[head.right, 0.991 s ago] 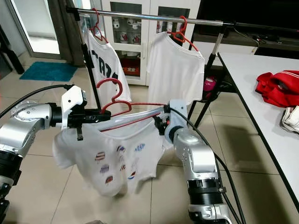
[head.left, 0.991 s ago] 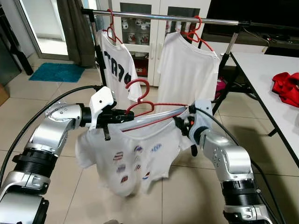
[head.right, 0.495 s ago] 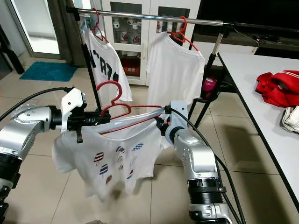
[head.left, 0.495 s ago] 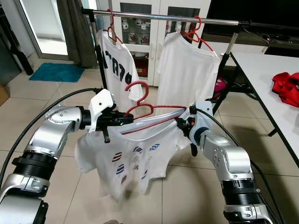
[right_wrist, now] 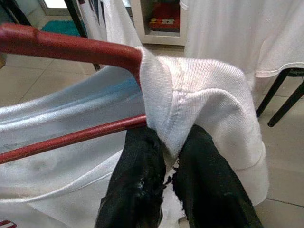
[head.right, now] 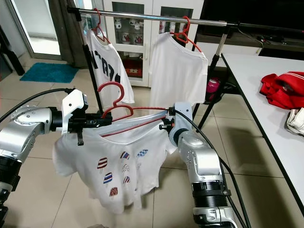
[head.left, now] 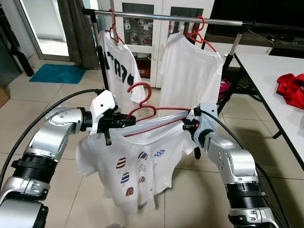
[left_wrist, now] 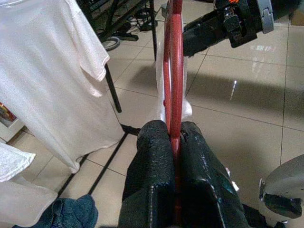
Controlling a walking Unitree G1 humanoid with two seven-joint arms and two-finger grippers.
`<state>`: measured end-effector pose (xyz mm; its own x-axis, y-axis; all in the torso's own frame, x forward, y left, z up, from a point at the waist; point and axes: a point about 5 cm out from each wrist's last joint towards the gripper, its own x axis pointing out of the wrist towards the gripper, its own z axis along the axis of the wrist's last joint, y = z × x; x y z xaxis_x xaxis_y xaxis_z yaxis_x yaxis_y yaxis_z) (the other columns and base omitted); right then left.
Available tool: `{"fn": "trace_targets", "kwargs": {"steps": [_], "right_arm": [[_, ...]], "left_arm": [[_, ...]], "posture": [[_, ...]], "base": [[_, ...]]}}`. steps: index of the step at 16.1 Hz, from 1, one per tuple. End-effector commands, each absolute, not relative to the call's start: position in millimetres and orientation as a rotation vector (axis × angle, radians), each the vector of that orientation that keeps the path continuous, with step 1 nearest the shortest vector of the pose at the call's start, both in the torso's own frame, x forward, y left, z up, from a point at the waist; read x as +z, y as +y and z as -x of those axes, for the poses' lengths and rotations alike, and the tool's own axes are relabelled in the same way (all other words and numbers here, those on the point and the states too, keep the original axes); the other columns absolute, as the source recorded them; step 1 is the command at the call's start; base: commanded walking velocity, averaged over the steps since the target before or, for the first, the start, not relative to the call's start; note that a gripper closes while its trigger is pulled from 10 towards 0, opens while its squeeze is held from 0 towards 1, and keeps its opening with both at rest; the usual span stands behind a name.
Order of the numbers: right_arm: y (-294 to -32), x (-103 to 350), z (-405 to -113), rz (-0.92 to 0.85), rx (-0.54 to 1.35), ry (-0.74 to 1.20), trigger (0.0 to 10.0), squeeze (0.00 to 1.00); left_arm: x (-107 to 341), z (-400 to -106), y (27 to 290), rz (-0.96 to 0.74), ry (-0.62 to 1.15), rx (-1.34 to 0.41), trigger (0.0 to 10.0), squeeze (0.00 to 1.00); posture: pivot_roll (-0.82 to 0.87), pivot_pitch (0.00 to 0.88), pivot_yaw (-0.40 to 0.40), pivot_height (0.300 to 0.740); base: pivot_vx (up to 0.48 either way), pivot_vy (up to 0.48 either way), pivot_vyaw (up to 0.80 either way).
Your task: Hang hanger
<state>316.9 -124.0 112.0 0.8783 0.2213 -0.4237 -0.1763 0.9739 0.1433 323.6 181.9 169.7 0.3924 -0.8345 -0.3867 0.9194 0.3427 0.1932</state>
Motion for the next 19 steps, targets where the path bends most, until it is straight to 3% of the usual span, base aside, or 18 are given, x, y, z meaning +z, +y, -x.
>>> {"fn": "trace_targets", "kwargs": {"steps": [1, 9, 19], "right_arm": [[-127.4, 115.0, -318.5, -0.096, 0.203, 0.433, 0.0, 0.0], [-135.4, 120.6, -310.8, -0.089, 0.208, 0.402, 0.0, 0.0], [-117.1, 130.9, -306.8, -0.096, 0.293, 0.371, 0.0, 0.0]], "left_arm": [[176.8, -323.3, 182.1, -0.425, 0.206, -1.153, 0.0, 0.0], [161.7, -330.2, 195.0, -0.536, 0.267, -1.019, 0.0, 0.0], [144.9, -324.7, 173.2, -0.54, 0.301, -1.119, 0.0, 0.0]], "posture": [[-0.13, 0.0, -0.012, 0.74], [-0.13, 0.0, -0.014, 0.74], [-0.14, 0.0, -0.007, 0.74]], "base": [[0.0, 0.0, 0.0], [0.0, 0.0, 0.0], [0.0, 0.0, 0.0]]}}
